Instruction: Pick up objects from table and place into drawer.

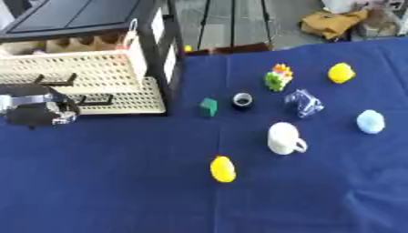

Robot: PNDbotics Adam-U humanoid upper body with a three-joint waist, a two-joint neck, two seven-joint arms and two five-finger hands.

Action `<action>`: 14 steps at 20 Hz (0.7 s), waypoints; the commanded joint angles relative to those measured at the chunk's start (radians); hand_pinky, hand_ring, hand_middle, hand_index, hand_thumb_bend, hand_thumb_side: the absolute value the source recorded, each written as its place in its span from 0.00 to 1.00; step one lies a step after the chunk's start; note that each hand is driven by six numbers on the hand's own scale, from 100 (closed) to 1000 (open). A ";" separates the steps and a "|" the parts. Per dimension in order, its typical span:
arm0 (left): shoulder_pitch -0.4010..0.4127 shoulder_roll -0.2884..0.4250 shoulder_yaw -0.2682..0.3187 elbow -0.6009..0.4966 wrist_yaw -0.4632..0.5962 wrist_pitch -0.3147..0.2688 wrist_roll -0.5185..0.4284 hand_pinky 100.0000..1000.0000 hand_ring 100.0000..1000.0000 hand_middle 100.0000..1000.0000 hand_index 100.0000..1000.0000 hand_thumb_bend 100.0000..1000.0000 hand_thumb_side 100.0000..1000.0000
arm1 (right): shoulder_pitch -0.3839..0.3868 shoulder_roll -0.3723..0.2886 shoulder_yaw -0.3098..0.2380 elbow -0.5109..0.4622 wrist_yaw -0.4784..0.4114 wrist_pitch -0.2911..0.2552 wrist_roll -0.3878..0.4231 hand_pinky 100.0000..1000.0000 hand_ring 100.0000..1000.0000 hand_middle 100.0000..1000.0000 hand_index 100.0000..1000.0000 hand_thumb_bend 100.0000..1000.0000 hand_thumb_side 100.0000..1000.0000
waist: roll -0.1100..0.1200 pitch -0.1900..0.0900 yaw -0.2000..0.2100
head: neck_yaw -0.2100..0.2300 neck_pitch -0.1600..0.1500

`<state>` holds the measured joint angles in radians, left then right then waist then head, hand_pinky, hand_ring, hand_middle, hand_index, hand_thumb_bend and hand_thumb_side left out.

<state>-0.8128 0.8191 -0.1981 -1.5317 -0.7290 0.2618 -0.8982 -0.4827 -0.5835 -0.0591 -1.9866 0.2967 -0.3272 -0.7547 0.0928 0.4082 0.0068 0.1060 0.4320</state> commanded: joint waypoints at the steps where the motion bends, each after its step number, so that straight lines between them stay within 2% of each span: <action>1: -0.025 0.013 0.016 0.022 -0.014 0.003 -0.009 0.05 0.26 0.65 0.86 0.00 1.00 | -0.005 -0.009 -0.003 -0.013 -0.010 -0.002 0.004 0.49 0.60 0.50 0.65 0.00 0.87 | -0.001 -0.017 -0.003 | 0.009 -0.014; 5: -0.040 -0.001 0.020 0.060 0.005 -0.006 -0.009 0.03 0.26 0.63 0.86 0.00 1.00 | -0.001 -0.006 -0.005 -0.013 -0.008 0.000 0.004 0.49 0.60 0.50 0.65 0.00 0.87 | 0.000 -0.015 -0.010 | 0.014 -0.021; 14: -0.073 -0.028 0.047 0.117 0.038 0.031 0.024 0.00 0.23 0.59 0.85 0.00 1.00 | 0.001 0.000 -0.005 -0.013 -0.007 0.007 0.007 0.49 0.60 0.49 0.64 0.00 0.87 | 0.004 -0.010 -0.021 | 0.021 -0.031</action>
<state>-0.8671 0.7697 -0.1728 -1.4135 -0.6989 0.2767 -0.8745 -0.4747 -0.5696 -0.0583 -1.9866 0.2962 -0.3232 -0.7484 0.0984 0.4187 -0.0148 0.1225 0.4152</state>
